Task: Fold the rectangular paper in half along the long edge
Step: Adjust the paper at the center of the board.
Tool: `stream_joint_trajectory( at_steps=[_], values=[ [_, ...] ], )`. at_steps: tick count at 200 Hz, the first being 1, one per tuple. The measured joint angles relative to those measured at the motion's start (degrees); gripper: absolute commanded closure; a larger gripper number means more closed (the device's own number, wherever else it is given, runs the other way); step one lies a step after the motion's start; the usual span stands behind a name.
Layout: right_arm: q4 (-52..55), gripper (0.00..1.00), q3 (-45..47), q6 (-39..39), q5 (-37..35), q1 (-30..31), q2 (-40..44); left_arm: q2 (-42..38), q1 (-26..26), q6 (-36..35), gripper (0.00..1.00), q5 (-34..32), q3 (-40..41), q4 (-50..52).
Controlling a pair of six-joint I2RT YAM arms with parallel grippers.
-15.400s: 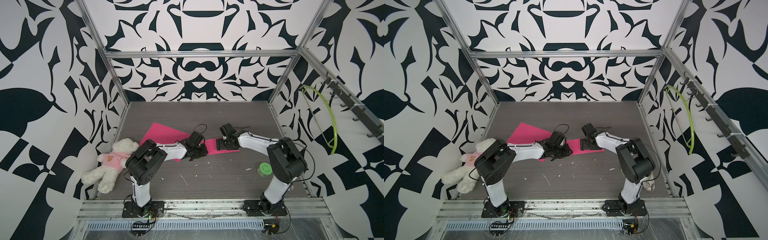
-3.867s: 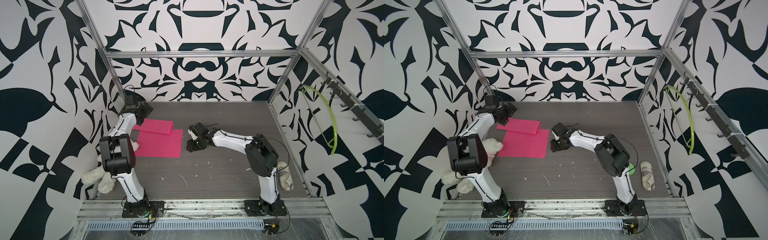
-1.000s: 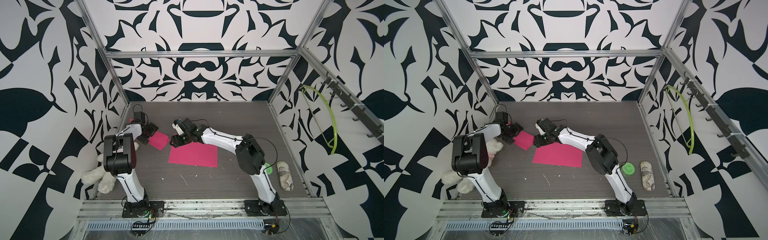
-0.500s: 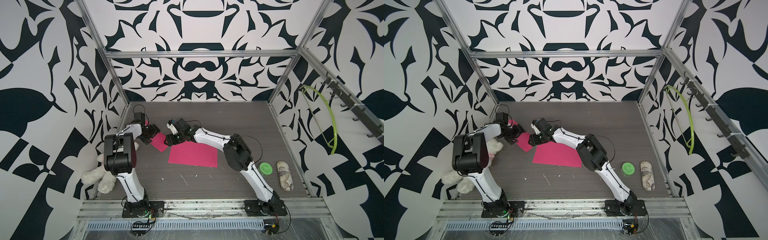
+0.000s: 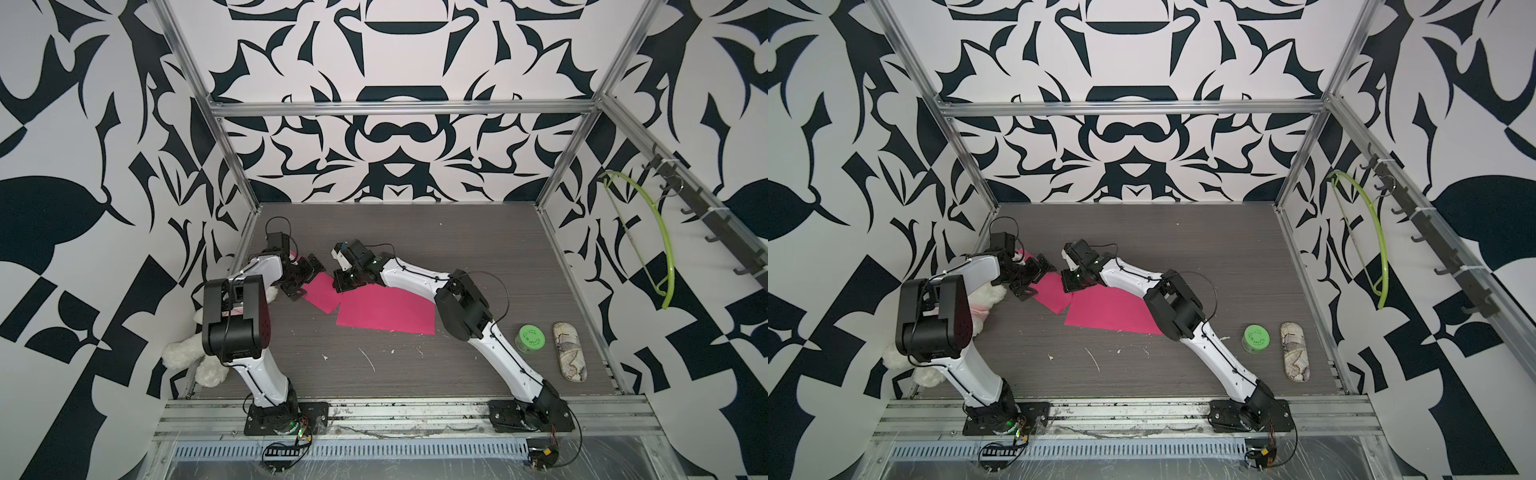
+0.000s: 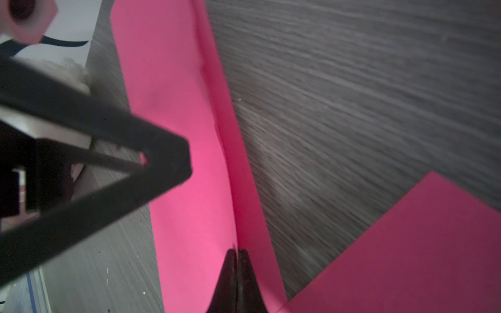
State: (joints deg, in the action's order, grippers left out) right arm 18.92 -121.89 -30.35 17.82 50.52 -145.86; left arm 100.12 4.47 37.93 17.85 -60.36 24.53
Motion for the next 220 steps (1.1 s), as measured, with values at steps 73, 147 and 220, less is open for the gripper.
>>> stream_joint_trajectory(
  at_steps=[73, 147, 220],
  values=[
    [-3.8, 1.00, 4.5, -5.9, -1.3, 0.0, 1.4, -16.2, -0.1, 8.4, 0.06, -6.8, 12.7, -2.9],
    [-5.0, 1.00, 5.4, -11.6, 0.6, -0.7, 1.4, -11.6, -0.1, 15.0, 0.31, -6.0, 18.2, -15.7],
    [-6.2, 1.00, 6.3, -14.3, 4.1, -2.0, 1.4, -7.1, -0.1, 16.1, 0.47, -3.2, 17.7, -25.0]
  ],
)
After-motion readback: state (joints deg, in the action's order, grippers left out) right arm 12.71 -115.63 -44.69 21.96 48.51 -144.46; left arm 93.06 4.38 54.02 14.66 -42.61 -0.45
